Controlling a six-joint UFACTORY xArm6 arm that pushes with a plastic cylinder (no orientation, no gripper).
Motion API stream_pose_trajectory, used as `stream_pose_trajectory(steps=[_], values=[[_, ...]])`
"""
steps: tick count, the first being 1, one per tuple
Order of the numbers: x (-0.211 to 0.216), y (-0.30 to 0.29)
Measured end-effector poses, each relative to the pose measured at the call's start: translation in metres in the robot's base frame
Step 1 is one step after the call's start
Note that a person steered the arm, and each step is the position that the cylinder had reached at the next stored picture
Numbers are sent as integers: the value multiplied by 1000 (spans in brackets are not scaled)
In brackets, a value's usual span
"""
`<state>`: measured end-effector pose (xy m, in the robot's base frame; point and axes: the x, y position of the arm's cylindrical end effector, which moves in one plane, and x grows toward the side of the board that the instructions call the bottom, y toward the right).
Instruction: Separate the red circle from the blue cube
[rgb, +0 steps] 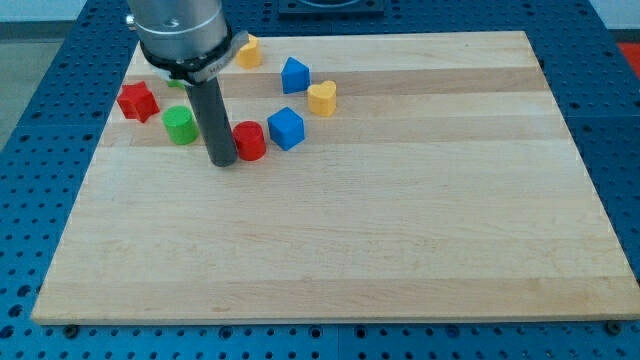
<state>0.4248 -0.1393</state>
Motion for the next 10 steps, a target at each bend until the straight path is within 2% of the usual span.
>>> stream_pose_trajectory(steps=[1,2,3,4,5,6,7,8,10], values=[[0,-1],[-41,-9],[-61,-8],[-21,15],[37,60],[66,94],[59,90],[19,66],[22,174]])
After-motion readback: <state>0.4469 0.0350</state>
